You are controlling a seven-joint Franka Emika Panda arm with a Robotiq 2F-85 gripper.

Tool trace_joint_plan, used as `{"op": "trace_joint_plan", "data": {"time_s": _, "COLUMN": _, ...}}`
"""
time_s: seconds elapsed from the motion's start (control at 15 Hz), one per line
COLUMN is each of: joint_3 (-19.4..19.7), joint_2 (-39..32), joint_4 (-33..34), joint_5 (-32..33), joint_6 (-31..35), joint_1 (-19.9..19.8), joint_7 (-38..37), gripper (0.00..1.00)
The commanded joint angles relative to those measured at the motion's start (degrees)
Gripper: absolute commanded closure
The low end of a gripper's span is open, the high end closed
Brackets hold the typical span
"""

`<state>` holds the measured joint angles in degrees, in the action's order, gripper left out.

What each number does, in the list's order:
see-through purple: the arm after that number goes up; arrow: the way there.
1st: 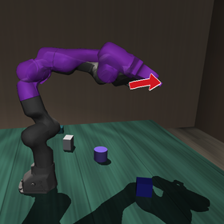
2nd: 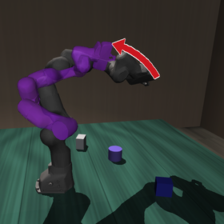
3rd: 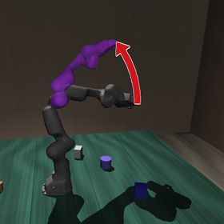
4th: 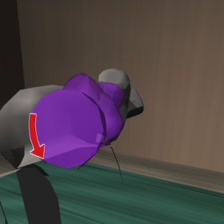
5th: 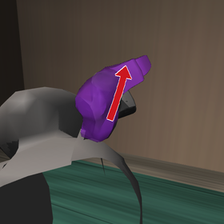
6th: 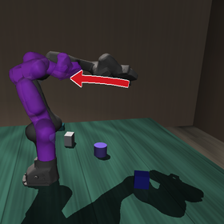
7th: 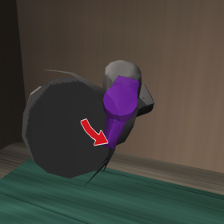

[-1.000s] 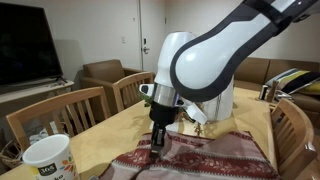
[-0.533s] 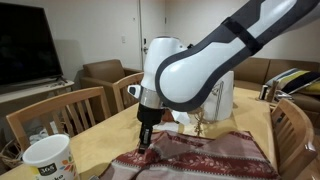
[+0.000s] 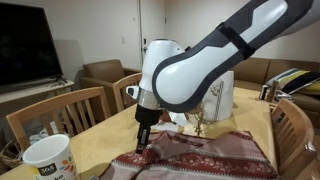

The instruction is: Straighten the red cloth

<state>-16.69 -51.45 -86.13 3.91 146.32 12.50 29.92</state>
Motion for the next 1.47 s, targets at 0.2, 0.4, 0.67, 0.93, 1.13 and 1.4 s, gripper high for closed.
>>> {"op": "trace_joint_plan", "data": {"time_s": 0.2, "joint_3": -0.5, "joint_2": -1.9, "joint_4": 2.3, "joint_5": 0.9, "joint_6": -1.6, "joint_1": -0.2, "joint_7": -0.7, "gripper": 1.00}}
{"op": "trace_joint_plan", "data": {"time_s": 0.4, "joint_3": -0.1, "joint_2": -3.6, "joint_4": 4.6, "joint_5": 1.2, "joint_6": -3.3, "joint_1": 0.3, "joint_7": -0.9, "gripper": 1.00}}
{"op": "trace_joint_plan", "data": {"time_s": 0.67, "joint_3": 0.9, "joint_2": -5.4, "joint_4": 8.9, "joint_5": 2.3, "joint_6": -6.4, "joint_1": 1.6, "joint_7": -1.4, "gripper": 1.00}}
{"op": "trace_joint_plan", "data": {"time_s": 0.93, "joint_3": 1.6, "joint_2": -7.7, "joint_4": 13.8, "joint_5": 3.6, "joint_6": -9.7, "joint_1": 3.0, "joint_7": -1.4, "gripper": 1.00}}
{"op": "trace_joint_plan", "data": {"time_s": 1.13, "joint_3": 1.5, "joint_2": -9.8, "joint_4": 17.1, "joint_5": 3.4, "joint_6": -11.4, "joint_1": 3.4, "joint_7": -0.8, "gripper": 1.00}}
{"op": "trace_joint_plan", "data": {"time_s": 1.4, "joint_3": 2.4, "joint_2": -13.1, "joint_4": 21.7, "joint_5": 3.8, "joint_6": -12.3, "joint_1": 4.2, "joint_7": -0.7, "gripper": 1.00}}
